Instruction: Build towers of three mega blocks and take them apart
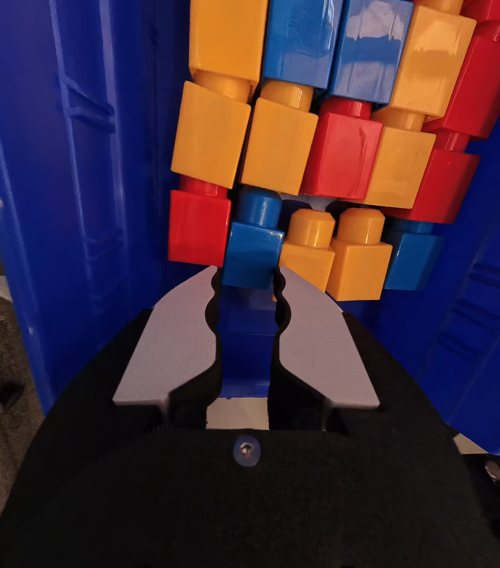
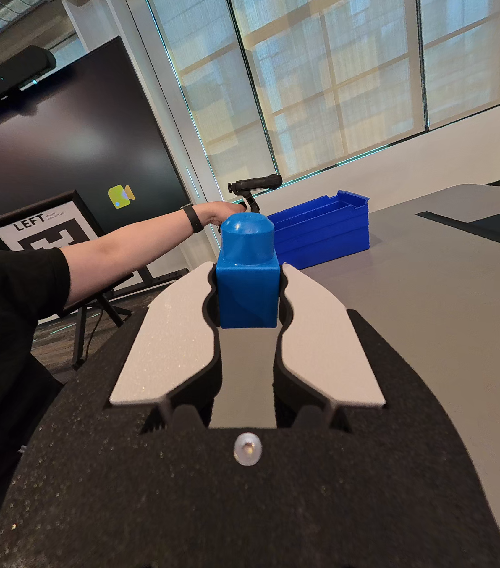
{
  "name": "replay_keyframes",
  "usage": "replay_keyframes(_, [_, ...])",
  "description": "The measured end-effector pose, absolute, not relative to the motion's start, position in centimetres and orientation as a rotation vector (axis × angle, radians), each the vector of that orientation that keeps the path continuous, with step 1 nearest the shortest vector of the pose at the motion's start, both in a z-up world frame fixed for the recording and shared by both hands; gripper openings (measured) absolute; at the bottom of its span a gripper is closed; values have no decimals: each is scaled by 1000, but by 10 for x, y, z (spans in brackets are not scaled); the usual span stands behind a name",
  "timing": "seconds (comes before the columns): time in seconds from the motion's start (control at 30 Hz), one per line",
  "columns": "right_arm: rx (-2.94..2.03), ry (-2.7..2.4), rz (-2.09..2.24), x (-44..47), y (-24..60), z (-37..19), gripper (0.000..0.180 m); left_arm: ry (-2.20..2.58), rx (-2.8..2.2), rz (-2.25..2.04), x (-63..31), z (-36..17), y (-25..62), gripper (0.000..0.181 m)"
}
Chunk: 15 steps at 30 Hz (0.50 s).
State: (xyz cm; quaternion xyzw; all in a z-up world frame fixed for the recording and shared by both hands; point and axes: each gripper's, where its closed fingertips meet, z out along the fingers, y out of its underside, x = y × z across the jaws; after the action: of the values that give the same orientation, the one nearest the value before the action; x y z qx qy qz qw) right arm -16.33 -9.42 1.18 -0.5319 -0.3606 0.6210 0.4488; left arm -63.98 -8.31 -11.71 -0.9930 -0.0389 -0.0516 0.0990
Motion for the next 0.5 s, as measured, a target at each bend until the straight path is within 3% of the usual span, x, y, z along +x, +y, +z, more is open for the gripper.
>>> replay_keyframes(0.5, [-1313, -900, 1544, -164, -96, 13, 36, 19, -3039, -213, -632, -118, -111, 30])
